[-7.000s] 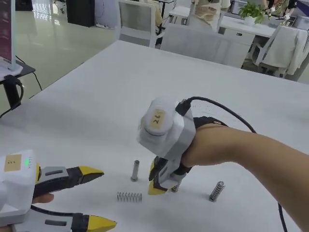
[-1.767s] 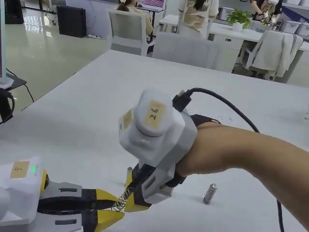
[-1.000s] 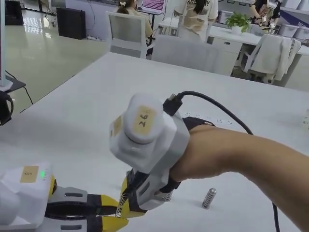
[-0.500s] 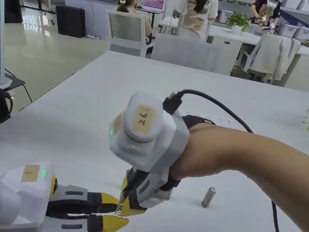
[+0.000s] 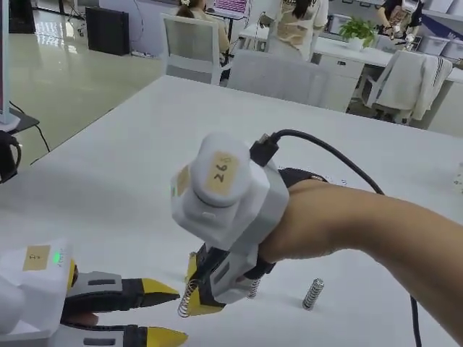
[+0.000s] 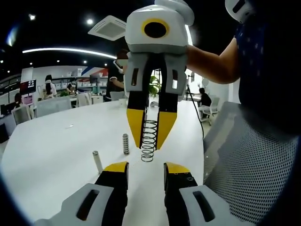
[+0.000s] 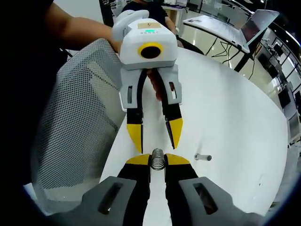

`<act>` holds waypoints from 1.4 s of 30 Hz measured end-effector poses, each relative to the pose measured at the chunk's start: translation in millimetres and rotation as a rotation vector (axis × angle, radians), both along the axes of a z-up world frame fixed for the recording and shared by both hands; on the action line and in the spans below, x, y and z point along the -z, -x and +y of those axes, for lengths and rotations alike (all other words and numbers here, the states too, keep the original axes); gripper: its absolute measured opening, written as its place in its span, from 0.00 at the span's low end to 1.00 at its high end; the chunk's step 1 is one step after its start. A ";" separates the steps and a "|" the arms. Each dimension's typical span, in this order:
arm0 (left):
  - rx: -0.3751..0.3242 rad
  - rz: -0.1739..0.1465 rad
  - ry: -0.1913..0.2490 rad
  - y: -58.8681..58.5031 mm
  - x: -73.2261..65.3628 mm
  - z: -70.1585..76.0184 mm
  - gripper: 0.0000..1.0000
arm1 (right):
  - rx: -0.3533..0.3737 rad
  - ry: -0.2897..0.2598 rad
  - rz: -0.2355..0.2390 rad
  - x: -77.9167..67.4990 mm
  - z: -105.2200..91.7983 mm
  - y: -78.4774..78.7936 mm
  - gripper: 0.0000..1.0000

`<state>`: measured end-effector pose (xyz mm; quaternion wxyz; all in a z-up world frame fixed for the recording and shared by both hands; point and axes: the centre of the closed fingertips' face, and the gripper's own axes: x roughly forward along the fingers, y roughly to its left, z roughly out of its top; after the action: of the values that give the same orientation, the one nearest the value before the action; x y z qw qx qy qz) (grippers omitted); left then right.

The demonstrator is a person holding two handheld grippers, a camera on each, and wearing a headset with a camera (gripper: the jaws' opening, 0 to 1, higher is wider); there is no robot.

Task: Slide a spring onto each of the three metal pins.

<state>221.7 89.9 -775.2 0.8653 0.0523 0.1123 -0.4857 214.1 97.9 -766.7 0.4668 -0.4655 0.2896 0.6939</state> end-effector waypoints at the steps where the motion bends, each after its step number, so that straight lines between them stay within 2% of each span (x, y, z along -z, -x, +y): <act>1: -0.007 0.000 -0.001 -0.5 0.2 1.7 0.24 | 0.002 -0.002 0.000 -0.3 0.0 -0.4 0.08; 6: -0.048 -0.005 -0.010 -4.1 3.1 12.5 0.30 | 0.010 0.000 -0.002 -0.5 -1.9 -3.8 0.08; 15: -0.093 -0.011 -0.024 -8.3 5.0 25.9 0.35 | 0.032 -0.001 -0.012 -3.8 -7.6 -14.8 0.08; 27: -0.123 -0.010 -0.039 -10.7 10.5 32.2 0.43 | 0.091 -0.003 -0.043 -13.0 -16.7 -39.2 0.08; 39: -0.152 -0.018 -0.050 -14.2 11.5 38.2 0.59 | 0.128 -0.026 -0.101 -23.0 -9.1 -65.0 0.08; 42: -0.156 -0.018 -0.049 -14.2 11.2 39.2 0.61 | 0.131 -0.030 -0.102 -23.2 -5.6 -68.5 0.09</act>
<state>235.9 129.0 -786.4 0.9000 0.0688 0.1204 -0.4133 282.6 92.3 -743.6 0.5323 -0.4734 0.2849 0.6414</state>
